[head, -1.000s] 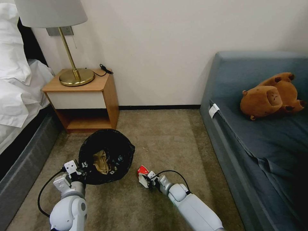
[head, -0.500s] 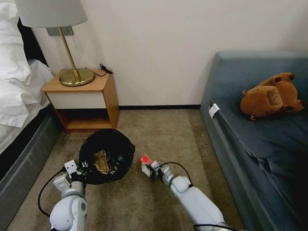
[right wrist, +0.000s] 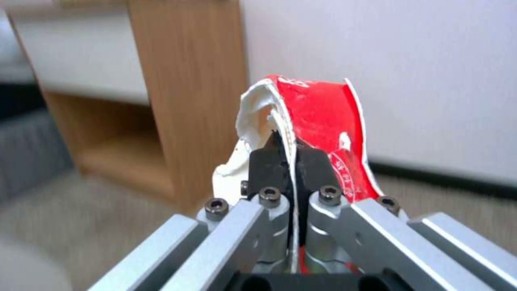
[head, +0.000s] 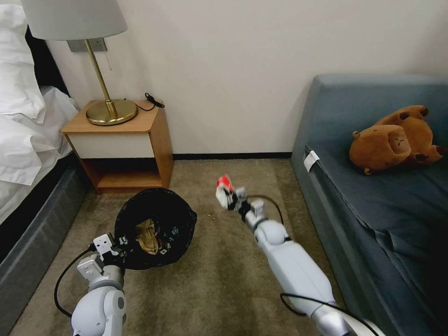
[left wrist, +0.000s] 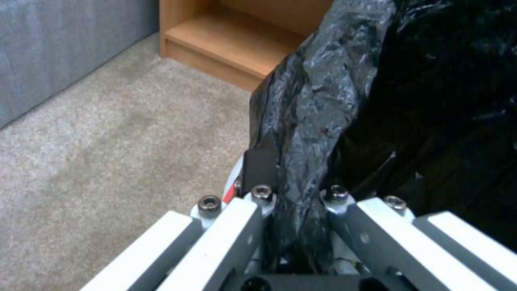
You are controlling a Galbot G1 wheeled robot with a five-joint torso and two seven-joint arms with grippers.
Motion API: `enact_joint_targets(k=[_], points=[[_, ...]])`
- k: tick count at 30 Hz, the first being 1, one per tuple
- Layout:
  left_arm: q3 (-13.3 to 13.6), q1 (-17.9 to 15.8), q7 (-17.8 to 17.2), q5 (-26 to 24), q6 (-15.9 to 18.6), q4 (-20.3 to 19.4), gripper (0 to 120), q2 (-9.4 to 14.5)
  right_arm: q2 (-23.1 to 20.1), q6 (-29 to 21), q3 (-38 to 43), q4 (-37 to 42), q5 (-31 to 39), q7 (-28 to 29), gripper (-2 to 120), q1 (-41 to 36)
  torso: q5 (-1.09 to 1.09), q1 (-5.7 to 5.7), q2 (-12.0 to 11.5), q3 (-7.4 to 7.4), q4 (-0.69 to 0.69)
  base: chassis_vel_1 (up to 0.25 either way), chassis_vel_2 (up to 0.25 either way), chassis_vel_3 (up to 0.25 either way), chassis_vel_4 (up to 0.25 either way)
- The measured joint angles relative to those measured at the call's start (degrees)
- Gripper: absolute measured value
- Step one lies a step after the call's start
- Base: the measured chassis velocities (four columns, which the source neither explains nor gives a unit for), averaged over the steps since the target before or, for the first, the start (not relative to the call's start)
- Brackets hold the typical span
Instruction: Pick up the trash bin, then pick up the garbage on the floor and place it into the trash bin.
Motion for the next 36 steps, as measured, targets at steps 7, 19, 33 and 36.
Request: enact_joint_targets(k=[7, 19, 33, 36], points=[[0.0, 0.0, 0.0, 0.1, 0.0, -0.1, 2, 0.0, -1.1, -2.5, -2.3, 9.5, 4.7, 2.7, 0, 1.0, -0.01, 0.0, 0.0, 0.0, 0.0, 0.0, 0.0, 0.0, 0.0], [0.7, -0.2, 0.1, 1.0, -0.1, 0.5, 2, -0.1, 0.0, -4.3, -8.0, 25.5, 6.0, 4.0, 0, -3.3, -0.01, 0.0, 0.0, 0.0, 0.0, 0.0, 0.0, 0.0, 0.0], [1.0, -0.4, -0.1, 0.6, -0.2, 0.9, 2, 0.0, 0.3, -3.1, -16.0, 28.5, 3.3, 4.0, 0, -6.6, -0.01, 0.0, 0.0, 0.0, 0.0, 0.0, 0.0, 0.0, 0.0], [1.3, -0.4, -0.4, 0.6, 0.1, 0.8, 2, 0.0, 0.3, -2.7, -17.3, 27.4, 2.7, 4.0, 0, -6.3, -0.01, 0.0, 0.0, 0.0, 0.0, 0.0, 0.0, 0.0, 0.0]])
